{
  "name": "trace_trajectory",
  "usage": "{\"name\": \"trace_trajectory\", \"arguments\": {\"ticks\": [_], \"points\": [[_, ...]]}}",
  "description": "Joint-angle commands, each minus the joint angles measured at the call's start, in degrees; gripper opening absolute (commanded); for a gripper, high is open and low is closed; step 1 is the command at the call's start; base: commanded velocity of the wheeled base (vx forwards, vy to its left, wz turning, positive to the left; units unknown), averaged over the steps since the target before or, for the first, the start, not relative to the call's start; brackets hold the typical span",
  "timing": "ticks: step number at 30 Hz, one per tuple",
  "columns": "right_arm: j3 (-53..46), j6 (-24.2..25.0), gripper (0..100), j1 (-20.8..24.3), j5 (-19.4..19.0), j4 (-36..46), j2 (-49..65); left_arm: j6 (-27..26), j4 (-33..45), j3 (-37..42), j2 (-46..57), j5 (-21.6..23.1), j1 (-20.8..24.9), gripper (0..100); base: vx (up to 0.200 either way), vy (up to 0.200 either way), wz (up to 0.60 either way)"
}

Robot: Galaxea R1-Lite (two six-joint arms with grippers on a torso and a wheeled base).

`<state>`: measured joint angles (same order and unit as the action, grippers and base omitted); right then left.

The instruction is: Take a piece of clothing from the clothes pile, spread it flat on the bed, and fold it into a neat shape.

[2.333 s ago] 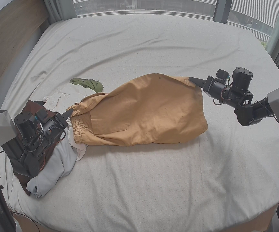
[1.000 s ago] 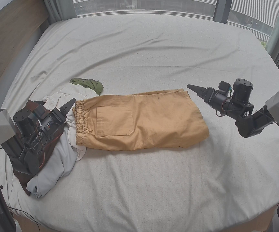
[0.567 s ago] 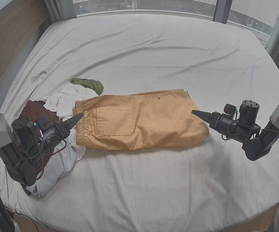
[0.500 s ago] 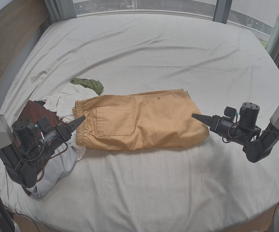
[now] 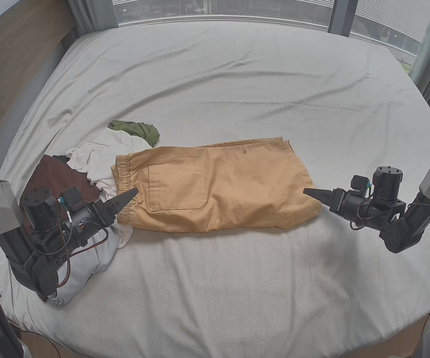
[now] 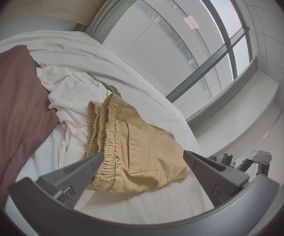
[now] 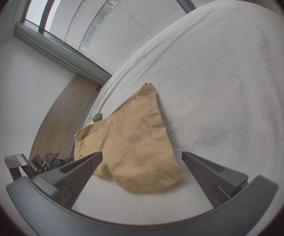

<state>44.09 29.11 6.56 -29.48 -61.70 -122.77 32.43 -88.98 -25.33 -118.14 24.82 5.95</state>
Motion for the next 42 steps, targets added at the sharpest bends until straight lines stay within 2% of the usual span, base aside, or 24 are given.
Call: {"name": "trace_trajectory", "arguments": {"ticks": [1, 13, 20, 28, 38, 39, 42], "points": [[-0.15, -0.02, 100, 0.30, 0.03, 0.17, -1.77, 0.00, -0.05, 0.02, -0.16, -0.03, 0.03, 100, 0.000, 0.000, 0.00], [-0.06, 0.16, 100, 4.34, 0.03, -0.53, -4.76, 0.00, -0.05, 0.02, -0.16, -0.03, 0.03, 100, 0.000, 0.000, 0.00], [1.70, 0.33, 100, 7.15, 3.72, -1.41, -7.31, 0.00, -0.05, -0.07, -0.25, -0.12, 0.03, 100, 0.000, 0.000, 0.00], [0.91, 0.86, 100, 9.53, 3.90, -2.38, -7.13, 0.00, -0.05, -0.07, -0.07, -0.03, -0.06, 100, 0.000, 0.000, 0.00], [2.66, 2.00, 100, 9.88, 4.52, -4.57, -8.19, 0.00, -0.05, -0.16, 0.10, -0.12, -0.06, 100, 0.000, 0.000, 0.00], [4.33, 2.00, 100, 10.14, 6.54, -6.68, -10.56, 0.00, -0.05, -0.16, 0.19, -0.12, -0.06, 100, 0.000, 0.000, 0.00], [5.13, 2.09, 100, 10.76, 7.42, -7.82, -11.61, -0.08, -0.05, -0.16, 0.19, -0.12, -0.06, 100, 0.000, 0.000, 0.00]]}}
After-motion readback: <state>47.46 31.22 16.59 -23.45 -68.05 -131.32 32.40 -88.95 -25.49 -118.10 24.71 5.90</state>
